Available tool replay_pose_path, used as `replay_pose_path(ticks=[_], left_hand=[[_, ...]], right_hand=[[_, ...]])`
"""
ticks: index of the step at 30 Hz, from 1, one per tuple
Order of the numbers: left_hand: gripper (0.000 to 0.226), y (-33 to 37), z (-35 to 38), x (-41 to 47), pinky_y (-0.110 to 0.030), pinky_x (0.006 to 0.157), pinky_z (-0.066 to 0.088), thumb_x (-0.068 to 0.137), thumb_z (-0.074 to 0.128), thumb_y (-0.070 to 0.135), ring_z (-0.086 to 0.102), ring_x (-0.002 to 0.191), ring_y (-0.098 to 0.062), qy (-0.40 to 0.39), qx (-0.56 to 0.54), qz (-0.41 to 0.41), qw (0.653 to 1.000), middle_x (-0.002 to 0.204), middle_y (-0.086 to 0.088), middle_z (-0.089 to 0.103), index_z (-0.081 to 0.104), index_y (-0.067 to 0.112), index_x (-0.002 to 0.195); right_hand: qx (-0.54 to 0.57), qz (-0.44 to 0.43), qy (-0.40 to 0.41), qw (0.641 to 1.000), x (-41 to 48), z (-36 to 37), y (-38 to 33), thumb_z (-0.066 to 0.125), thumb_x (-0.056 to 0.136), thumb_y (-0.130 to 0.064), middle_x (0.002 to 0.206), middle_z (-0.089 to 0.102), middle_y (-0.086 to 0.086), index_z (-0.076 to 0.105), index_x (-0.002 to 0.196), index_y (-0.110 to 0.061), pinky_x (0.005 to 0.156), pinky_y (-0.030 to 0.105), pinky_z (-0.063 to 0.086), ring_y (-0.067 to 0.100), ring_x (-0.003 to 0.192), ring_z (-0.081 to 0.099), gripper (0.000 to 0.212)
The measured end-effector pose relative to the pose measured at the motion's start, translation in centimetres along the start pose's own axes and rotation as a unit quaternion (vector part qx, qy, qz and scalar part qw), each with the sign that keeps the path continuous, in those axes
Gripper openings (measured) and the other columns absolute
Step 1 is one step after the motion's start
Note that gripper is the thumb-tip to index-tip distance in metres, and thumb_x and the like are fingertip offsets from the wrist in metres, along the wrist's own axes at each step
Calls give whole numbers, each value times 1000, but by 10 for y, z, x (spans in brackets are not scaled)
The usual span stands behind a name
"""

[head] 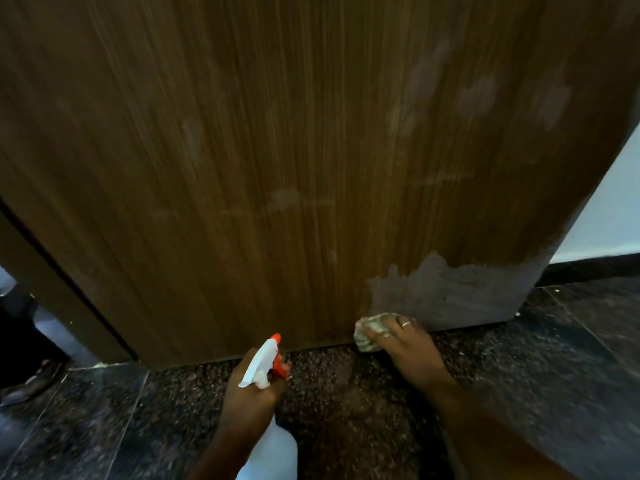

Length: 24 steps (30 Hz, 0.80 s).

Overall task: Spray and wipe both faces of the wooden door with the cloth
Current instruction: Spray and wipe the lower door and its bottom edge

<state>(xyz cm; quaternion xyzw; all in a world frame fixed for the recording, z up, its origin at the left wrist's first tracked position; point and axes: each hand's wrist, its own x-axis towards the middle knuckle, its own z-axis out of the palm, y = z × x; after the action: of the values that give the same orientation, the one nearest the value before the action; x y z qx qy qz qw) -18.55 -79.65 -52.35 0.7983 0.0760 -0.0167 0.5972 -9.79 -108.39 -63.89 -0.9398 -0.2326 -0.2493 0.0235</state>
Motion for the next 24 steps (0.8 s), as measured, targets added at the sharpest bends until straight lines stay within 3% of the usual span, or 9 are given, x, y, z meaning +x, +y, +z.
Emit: replay_pose_path(ticks=[2,4,8,12,16,19,21,23,24], left_hand=[[52,-2,2,0,-14,68,41,82,58,-8,58,87,-12,4,5,-3,1000,91,3,61,48,30,116],[52,-2,8,2,-21,72,43,82,59,-8,58,88,-15,3,12,-10,1000,93,1,62,49,29,117],[65,-7,21,3,-27,92,43,80,58,-11,56,93,-1,-32,46,9,998,97,20,60,49,45,113],[74,-7,24,7,-12,92,40,66,66,19,53,100,14,-53,61,16,997,101,43,57,41,79,100],[78,-3,25,8,-4,79,43,70,66,4,61,90,4,-23,58,41,997,88,18,67,47,72,102],[71,12,27,9,-25,85,48,76,65,-6,63,90,-10,-17,52,64,996,90,-1,68,51,52,115],[66,23,34,16,-31,84,50,78,60,-13,63,88,-16,-16,17,71,997,91,-7,67,54,43,113],[65,35,47,22,-32,81,52,76,59,-15,65,86,-17,-13,-7,89,996,89,-8,67,58,41,108],[65,42,54,26,-34,80,52,75,60,-15,65,86,-18,-16,-13,102,995,88,-8,67,59,40,108]], right_hand=[[32,81,67,994,15,-22,3,67,81,-4,126,52,10,13,153,-48,76,45,58,32,101,58,100],[55,135,175,974,54,-48,-10,61,86,-7,125,48,15,23,153,-40,71,42,57,33,103,55,84],[37,62,292,954,125,-87,-50,59,93,-7,110,56,9,46,144,-34,70,40,49,30,92,56,60],[4,17,243,970,129,-73,-70,53,99,-16,112,55,7,39,148,-37,72,41,49,27,89,55,55],[76,58,26,995,39,-16,-55,43,97,-21,129,52,3,16,153,-49,89,44,54,26,107,57,68],[152,207,-20,966,-15,7,-34,31,104,-23,139,43,-2,5,142,-69,99,39,47,23,121,50,65],[154,233,-46,959,-8,-3,-27,34,104,-16,136,38,-1,5,146,-61,97,41,47,22,118,47,68],[247,355,30,901,18,-27,-29,39,104,-29,124,45,-5,24,145,-54,93,42,49,16,103,53,50],[289,444,117,840,31,-35,-29,46,101,-33,121,48,-4,29,148,-46,89,38,50,16,97,56,51]])
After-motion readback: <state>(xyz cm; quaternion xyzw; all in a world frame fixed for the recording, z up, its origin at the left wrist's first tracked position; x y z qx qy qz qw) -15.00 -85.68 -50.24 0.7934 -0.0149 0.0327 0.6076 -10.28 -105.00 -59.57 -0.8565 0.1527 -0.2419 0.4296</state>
